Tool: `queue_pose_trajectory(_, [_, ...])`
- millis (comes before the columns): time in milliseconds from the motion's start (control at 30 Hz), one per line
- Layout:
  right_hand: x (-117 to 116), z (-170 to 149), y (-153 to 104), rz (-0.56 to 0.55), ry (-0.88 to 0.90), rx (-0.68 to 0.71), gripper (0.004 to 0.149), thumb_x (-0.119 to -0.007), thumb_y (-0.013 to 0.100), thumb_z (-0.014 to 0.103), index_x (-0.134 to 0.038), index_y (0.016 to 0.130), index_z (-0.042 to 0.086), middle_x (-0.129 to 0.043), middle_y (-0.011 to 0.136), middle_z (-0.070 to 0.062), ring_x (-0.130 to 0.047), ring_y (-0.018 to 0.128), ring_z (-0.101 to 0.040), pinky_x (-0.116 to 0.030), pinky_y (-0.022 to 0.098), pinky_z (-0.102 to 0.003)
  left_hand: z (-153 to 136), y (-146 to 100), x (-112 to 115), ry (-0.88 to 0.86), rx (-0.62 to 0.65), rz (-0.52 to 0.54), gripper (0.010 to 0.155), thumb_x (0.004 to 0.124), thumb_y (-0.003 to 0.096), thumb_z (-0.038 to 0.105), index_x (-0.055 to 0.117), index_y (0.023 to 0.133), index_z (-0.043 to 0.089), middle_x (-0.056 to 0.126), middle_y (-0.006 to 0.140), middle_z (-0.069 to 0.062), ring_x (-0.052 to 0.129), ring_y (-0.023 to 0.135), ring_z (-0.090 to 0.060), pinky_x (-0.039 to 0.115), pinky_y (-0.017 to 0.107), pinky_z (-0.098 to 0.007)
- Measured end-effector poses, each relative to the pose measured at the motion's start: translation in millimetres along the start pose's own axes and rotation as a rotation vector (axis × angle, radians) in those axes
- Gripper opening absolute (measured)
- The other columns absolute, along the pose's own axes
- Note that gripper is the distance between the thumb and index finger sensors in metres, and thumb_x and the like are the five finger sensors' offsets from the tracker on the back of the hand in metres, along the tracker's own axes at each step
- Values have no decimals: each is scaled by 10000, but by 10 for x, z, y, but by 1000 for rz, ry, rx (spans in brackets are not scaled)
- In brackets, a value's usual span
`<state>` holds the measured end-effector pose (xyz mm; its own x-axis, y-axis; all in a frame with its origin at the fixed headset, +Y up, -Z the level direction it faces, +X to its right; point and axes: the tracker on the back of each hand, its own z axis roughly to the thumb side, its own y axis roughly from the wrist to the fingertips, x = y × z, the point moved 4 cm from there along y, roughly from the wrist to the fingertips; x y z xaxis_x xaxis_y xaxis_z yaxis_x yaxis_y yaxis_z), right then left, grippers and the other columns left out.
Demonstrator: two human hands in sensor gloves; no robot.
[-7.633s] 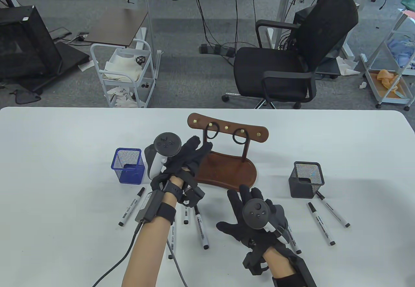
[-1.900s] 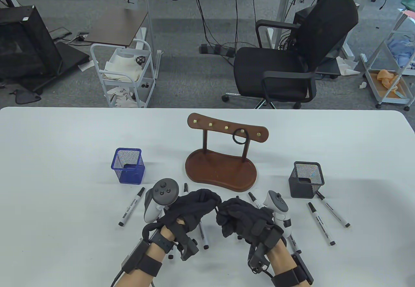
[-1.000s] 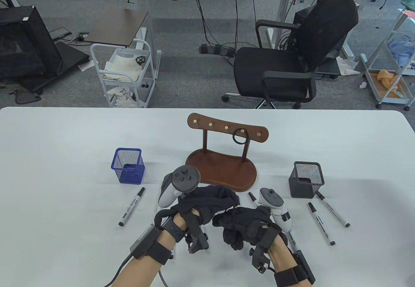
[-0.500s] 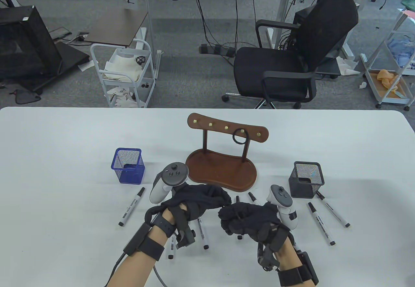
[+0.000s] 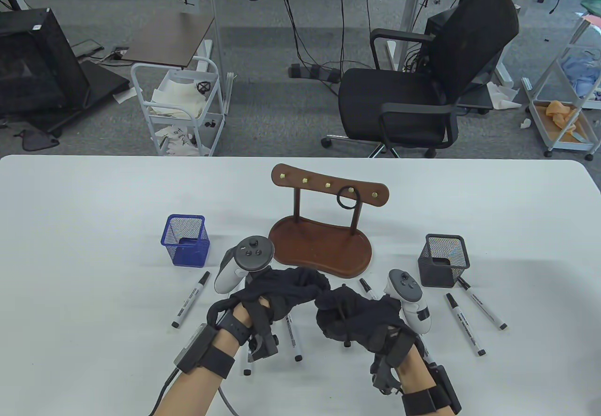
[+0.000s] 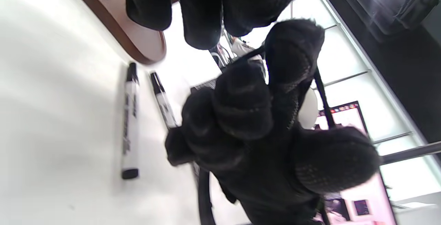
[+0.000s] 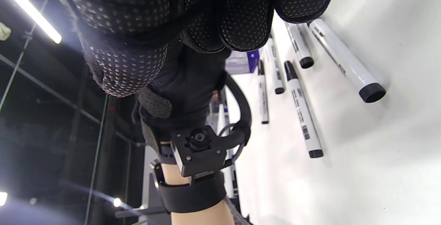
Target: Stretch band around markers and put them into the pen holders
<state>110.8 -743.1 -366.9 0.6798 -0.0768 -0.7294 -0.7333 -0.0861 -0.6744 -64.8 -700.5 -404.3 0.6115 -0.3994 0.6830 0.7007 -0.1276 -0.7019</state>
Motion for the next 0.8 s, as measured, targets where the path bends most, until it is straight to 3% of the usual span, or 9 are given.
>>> queue_pose_trajectory(433, [69, -30, -39, -50, -52, -41, 608, -980, 427, 367, -693, 963, 361, -896, 897, -9, -883, 757, -301, -674, 664, -572, 55, -275, -143, 92, -59, 87, 537, 723, 607, 305, 551, 1066, 87, 660, 1145, -213, 585, 1063, -549, 476, 734, -735])
queue_pose_trajectory(800, [88, -50, -56, -55, -65, -68, 603, -978, 434, 367, -693, 965, 353, -897, 899, -21, -891, 742, -307, -679, 654, -574, 15, -755, -358, 179, -120, 165, 629, 766, 593, 355, 510, 1096, 78, 618, 1165, -234, 563, 1069, -560, 469, 733, -739])
